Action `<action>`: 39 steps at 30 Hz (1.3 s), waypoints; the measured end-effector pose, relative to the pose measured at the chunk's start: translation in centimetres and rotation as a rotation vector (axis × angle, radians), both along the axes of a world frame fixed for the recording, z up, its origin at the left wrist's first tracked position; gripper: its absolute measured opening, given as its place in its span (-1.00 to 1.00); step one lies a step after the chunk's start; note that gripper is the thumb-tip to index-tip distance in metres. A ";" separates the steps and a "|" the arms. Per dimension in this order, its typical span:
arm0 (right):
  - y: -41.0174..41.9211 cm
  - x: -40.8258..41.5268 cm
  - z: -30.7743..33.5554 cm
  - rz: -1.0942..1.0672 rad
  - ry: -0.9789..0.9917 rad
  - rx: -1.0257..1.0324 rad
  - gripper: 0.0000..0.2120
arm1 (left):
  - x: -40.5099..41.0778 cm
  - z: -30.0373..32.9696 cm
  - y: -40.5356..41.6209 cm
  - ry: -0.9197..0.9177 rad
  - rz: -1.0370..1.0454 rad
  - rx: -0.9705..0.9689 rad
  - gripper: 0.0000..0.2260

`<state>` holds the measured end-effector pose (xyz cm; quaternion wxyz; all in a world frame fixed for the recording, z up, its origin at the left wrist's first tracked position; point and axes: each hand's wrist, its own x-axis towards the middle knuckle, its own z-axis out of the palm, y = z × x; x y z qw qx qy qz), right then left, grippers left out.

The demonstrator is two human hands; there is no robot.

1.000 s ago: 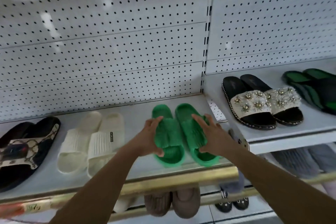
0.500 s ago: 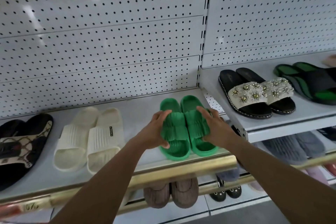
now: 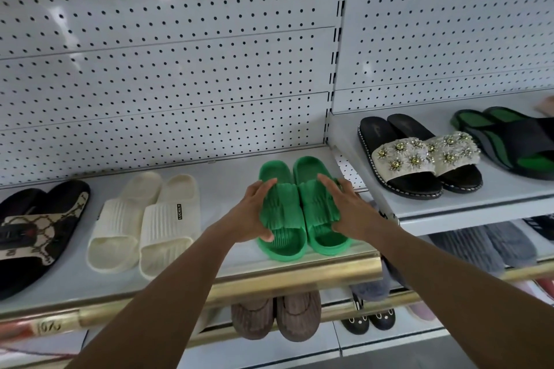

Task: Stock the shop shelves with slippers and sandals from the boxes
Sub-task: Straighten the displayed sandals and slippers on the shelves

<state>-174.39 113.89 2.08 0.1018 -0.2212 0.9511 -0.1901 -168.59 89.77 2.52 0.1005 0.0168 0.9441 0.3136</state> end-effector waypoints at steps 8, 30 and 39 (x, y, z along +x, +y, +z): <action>-0.4 1.0 1.9 0.048 -0.067 -0.022 0.04 | 1.7 1.0 0.5 -0.003 0.074 0.029 0.13; -17.9 7.9 0.7 0.144 0.127 -0.382 -0.59 | 12.3 2.2 -15.8 0.313 0.386 0.277 -0.72; -23.7 10.3 -0.6 0.021 -0.027 -0.322 -0.31 | 11.4 2.4 -25.6 0.159 0.358 -0.003 -0.21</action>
